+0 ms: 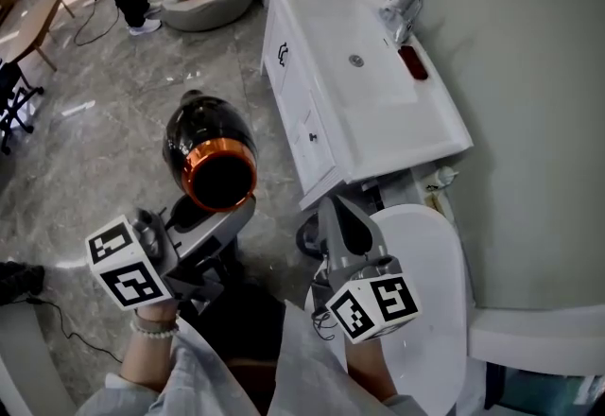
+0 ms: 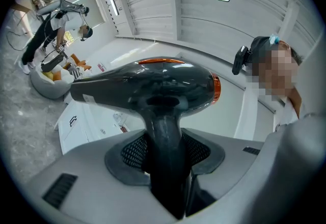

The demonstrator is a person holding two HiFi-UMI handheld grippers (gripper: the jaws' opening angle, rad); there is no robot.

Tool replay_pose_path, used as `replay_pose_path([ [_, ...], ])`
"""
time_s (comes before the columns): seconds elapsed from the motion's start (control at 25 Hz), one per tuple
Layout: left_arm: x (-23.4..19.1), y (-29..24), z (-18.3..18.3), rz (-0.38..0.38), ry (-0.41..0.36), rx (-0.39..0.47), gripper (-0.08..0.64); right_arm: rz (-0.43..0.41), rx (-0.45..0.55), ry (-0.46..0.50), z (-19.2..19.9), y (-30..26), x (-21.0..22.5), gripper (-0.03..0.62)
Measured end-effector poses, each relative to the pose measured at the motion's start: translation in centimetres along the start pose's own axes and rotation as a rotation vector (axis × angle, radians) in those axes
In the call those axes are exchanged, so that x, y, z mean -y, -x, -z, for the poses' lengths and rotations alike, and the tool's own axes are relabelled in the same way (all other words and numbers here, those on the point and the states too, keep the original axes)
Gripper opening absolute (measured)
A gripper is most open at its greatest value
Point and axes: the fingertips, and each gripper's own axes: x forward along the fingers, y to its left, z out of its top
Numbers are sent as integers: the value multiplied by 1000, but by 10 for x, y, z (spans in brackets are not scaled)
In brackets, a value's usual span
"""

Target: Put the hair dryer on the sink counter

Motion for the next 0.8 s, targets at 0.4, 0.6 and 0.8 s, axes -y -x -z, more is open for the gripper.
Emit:
replay_pose_path([
  [0.4,-27,-50,-18,87,9,-64,183,102,29,-11,-16,-29,39,-3],
  [0.6,-48,-68,-38,144,20,-103,183,172,44,-20,-23,-56,49,-2],
  [0.8,-76,-85,-55,192,37,-154,183,245,56,-32,-30,-83,56,-2],
])
